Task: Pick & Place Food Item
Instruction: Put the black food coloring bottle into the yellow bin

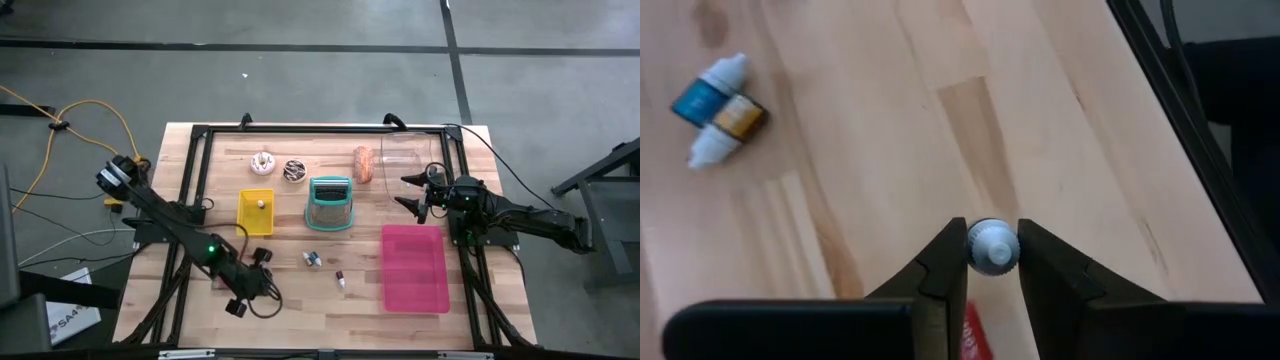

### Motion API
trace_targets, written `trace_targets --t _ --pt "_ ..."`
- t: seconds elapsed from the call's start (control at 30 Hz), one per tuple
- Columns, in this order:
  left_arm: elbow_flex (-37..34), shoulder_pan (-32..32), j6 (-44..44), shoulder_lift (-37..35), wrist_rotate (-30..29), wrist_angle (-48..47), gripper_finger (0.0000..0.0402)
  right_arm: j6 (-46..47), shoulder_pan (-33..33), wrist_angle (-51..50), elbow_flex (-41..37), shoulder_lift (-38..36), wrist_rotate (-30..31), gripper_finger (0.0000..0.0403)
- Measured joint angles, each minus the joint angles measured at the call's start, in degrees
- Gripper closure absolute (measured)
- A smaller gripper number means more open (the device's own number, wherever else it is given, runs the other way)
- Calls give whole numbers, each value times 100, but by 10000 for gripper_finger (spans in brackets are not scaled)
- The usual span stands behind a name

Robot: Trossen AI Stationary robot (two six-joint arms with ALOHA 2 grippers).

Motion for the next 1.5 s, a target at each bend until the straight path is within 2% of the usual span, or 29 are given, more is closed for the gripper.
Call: trace_targets --t 0.2,0.57,0.97,1.37,1.5 --pt "0 60 13 -250 -95 -232 330 0 0 0 0 0 -1 46" --pt "0 237 -181 -277 -162 -373 330 0 -1 0 0 1 0 46" --pt "0 1533 -145 -502 -157 -486 330 0 0 0 0 1 0 46" --pt "0 2584 -174 -1175 -164 -1360 330 0 1 0 1 1 -1 46" --pt "0 2793 -358 -1350 -353 -1667 330 -2 1 0 1 0 0 46"
